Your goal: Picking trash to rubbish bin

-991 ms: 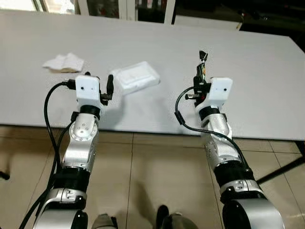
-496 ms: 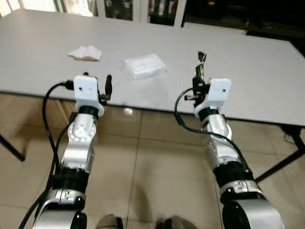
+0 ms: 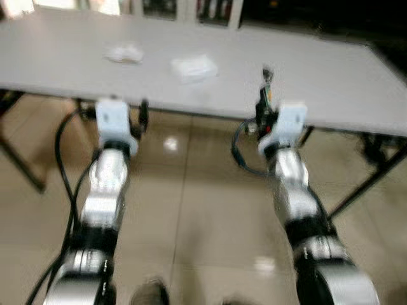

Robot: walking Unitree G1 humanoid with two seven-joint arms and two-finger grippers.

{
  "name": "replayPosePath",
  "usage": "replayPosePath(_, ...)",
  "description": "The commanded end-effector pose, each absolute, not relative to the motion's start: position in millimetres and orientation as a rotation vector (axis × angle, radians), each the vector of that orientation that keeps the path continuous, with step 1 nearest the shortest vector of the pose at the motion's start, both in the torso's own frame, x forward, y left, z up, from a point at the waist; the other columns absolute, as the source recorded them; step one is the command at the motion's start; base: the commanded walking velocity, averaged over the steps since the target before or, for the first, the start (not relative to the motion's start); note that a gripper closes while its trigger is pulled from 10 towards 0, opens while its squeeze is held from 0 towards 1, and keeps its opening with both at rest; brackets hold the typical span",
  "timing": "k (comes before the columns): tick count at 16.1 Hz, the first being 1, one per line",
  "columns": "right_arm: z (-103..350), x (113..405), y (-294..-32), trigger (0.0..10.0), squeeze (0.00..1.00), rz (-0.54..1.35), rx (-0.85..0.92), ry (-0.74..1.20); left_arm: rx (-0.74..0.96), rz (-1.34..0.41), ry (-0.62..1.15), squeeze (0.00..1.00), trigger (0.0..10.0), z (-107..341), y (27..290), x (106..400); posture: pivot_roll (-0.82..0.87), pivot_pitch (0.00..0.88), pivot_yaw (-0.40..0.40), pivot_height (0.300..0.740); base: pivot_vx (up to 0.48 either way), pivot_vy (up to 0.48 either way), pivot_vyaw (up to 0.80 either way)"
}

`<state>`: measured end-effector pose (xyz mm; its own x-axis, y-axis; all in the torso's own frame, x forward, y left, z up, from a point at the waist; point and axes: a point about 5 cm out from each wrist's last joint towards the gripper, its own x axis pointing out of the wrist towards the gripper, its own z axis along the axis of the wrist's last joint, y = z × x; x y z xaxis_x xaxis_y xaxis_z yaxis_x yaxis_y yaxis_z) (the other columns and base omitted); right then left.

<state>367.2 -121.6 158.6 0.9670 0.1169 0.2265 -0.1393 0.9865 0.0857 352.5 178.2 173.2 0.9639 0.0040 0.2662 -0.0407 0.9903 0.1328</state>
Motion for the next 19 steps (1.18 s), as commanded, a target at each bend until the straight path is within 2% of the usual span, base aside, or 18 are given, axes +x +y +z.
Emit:
replayPosePath(1,161,369,-125,10.0,0.00,0.125,0.102,-0.226,0.141,0.013,-0.275,0.00,10.0,175,173,354,-0.01,0.096,-0.084,0.740,-0.259,0.000,0.00)
replayPosePath(3,162,368,-123,10.0,0.00,0.123,0.108,-0.230,0.148,0.010,-0.266,0.00,10.0,172,175,351,-0.01,0.103,-0.075,0.740,-0.255,0.000,0.00)
replayPosePath(19,135,363,-124,10.0,0.00,0.131,0.090,-0.131,0.148,0.009,-0.038,0.00,10.0,117,179,347,-0.02,0.103,-0.076,0.740,0.000,0.000,0.00)
